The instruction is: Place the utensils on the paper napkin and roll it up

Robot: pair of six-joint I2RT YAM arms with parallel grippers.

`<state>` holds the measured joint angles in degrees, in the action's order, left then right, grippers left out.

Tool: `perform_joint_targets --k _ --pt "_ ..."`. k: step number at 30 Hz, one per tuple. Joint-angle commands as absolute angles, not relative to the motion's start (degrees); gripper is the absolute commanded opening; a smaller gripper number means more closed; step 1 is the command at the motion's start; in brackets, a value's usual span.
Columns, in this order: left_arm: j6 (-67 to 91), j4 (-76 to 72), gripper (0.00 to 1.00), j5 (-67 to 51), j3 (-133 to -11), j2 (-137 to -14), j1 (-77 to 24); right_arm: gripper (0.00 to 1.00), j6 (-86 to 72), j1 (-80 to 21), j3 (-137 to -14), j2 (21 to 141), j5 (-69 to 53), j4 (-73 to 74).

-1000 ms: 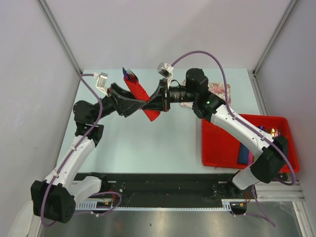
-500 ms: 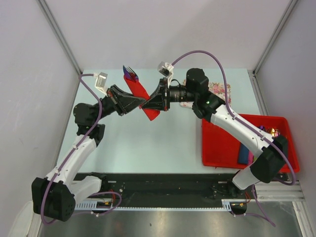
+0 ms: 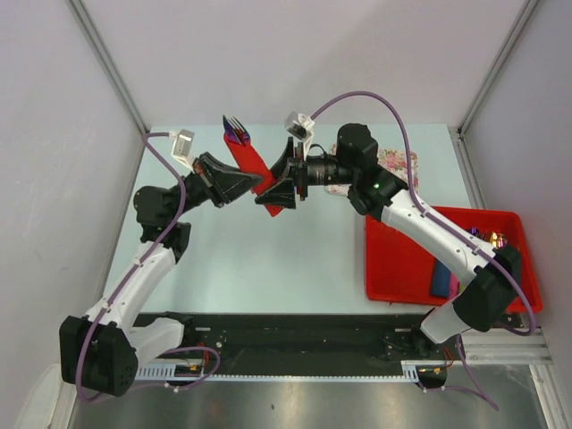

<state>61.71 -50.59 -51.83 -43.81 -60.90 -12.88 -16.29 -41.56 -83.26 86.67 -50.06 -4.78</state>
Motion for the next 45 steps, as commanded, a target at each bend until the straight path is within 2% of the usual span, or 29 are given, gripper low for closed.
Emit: perform_joint_targets --k 1,6,14,20,22,25,26,29,37,40,41,43,44,45 --pt "63.0 -53.9 0.0 -50.2 -46.8 -60.8 -12.3 0.67 -10.6 -40.3 -86.1 85.2 -49.3 2.5" --pt "62.4 -53.7 0.0 -48.8 -47.1 -61.4 -12.2 0.72 -2.1 -40.3 -85.5 82.1 -41.9 10.4" --pt "60.9 -53.4 0.0 -47.7 -47.5 -62.8 -12.1 0.67 1.6 -41.7 -85.5 81.0 -38.6 15.1" --pt "59.3 -51.3 0.0 -46.7 -48.2 -63.1 -12.2 0.68 8.7 -46.2 -85.1 79.7 -26.2 17.8" --pt "59.0 -50.6 0.0 -46.6 -48.2 -63.0 -12.2 0.64 9.7 -47.4 -85.3 79.9 -25.8 18.6" --pt "58.8 -50.7 0.0 -46.3 -48.3 -63.3 -12.2 0.47 9.8 -47.4 -84.8 80.0 -28.8 18.2" --pt "58.9 -50.8 0.0 -46.2 -48.3 -63.4 -12.2 0.35 9.5 -47.4 -84.6 80.2 -29.5 18.0" --pt "59.2 -51.2 0.0 -46.1 -48.8 -63.6 -12.2 0.17 6.5 -45.8 -84.4 80.9 -35.3 17.1" --pt "59.6 -52.7 0.0 -46.7 -49.8 -64.0 -11.6 0.05 -13.4 -38.9 -83.6 85.1 -56.7 8.0" --pt "59.9 -53.4 0.0 -46.8 -50.4 -64.8 -11.0 0.12 -15.6 -38.4 -82.4 85.5 -62.1 6.9" --pt "60.0 -53.6 0.0 -46.8 -50.6 -64.9 -10.7 0.22 -15.4 -38.4 -82.4 85.6 -63.1 7.3" --pt "60.1 -54.0 0.0 -47.1 -50.8 -65.2 -10.7 0.33 -13.1 -38.1 -82.8 85.9 -64.3 10.4" --pt "60.2 -54.0 0.0 -47.0 -50.6 -65.3 -10.7 0.47 -12.0 -37.9 -83.1 85.9 -64.1 11.7" --pt "60.2 -54.0 0.0 -47.3 -50.5 -65.3 -10.7 0.53 -11.3 -37.1 -83.6 85.8 -63.3 14.0"
